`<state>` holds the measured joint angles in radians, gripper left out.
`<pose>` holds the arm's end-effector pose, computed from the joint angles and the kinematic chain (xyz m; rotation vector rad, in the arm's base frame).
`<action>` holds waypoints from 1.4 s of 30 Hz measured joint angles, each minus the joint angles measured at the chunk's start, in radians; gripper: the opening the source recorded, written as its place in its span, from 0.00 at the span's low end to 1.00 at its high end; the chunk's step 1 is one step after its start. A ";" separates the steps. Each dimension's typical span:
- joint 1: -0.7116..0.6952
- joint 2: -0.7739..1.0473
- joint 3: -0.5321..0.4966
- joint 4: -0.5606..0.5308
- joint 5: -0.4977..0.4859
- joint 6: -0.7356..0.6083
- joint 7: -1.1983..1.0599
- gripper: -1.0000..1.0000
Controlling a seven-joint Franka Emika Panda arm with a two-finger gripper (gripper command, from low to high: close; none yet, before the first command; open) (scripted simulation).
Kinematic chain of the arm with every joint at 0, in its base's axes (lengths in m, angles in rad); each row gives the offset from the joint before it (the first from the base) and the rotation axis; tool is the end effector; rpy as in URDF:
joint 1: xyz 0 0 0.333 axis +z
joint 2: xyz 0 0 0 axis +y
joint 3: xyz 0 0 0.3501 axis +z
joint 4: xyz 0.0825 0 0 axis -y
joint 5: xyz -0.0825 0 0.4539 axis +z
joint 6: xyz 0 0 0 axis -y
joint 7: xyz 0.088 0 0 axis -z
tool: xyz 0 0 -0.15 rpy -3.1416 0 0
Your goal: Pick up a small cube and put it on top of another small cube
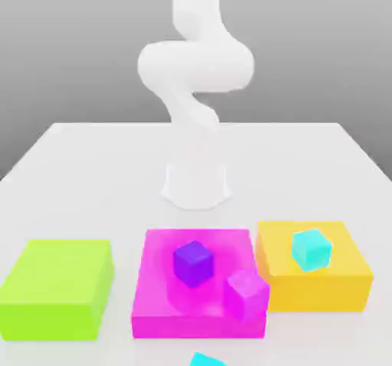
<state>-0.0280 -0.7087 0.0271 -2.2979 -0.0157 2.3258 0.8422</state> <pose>0.4562 0.0019 0.6745 -2.4744 1.0998 -0.9732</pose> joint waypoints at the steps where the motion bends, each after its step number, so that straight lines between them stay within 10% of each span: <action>1: -0.011 0.039 0.011 0.001 -0.008 0.011 0.019 0.50; 33: -0.083 1.187 0.091 0.047 -0.119 0.399 0.465 0.50; 34: -0.076 1.223 0.083 0.054 -0.126 0.427 0.471 0.00; 42: -0.079 1.208 0.086 0.051 -0.121 0.416 0.468 0.00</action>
<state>-0.1070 0.4995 0.1135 -2.2469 -0.1370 2.7419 1.3100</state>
